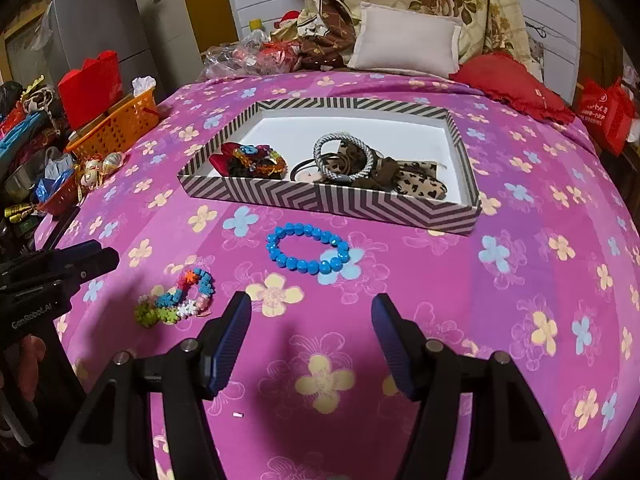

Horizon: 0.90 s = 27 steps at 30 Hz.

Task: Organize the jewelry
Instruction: 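Withdraw both tools from the tray toward the remaining bracelets, then grasp the multicolor bead bracelet with left tool while right tool grasps the blue beaded bracelet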

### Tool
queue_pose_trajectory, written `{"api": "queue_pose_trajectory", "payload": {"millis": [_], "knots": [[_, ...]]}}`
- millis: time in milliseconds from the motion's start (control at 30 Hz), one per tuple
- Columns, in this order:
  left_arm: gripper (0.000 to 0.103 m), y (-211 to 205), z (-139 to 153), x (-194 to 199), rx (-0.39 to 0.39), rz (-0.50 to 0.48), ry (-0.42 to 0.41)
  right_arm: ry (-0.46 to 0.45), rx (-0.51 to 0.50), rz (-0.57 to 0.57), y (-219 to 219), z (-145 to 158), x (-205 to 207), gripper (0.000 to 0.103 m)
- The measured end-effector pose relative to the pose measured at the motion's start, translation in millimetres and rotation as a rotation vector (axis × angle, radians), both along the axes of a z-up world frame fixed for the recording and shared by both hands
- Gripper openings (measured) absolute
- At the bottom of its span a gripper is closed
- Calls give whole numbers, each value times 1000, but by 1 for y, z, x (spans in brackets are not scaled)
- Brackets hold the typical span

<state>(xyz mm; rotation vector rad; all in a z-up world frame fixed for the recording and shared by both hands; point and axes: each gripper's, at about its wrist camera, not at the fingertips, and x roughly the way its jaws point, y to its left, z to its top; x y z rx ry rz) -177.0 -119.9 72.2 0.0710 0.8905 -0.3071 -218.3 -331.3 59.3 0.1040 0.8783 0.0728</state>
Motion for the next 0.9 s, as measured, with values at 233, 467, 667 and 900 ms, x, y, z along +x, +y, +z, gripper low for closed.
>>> {"api": "queue_pose_trajectory", "payload": {"millis": [233, 467, 667, 900], "knots": [[14, 0, -2, 0, 8, 2, 1, 0, -7, 2, 3, -1, 3, 66], [14, 1, -9, -1, 10, -3, 20, 2, 0, -9, 0, -4, 3, 67], [15, 6, -16, -1, -22, -28, 63, 9, 2, -16, -2, -7, 4, 68], [14, 11, -23, -3, -47, -71, 97, 13, 4, -18, -3, -9, 6, 69]]}}
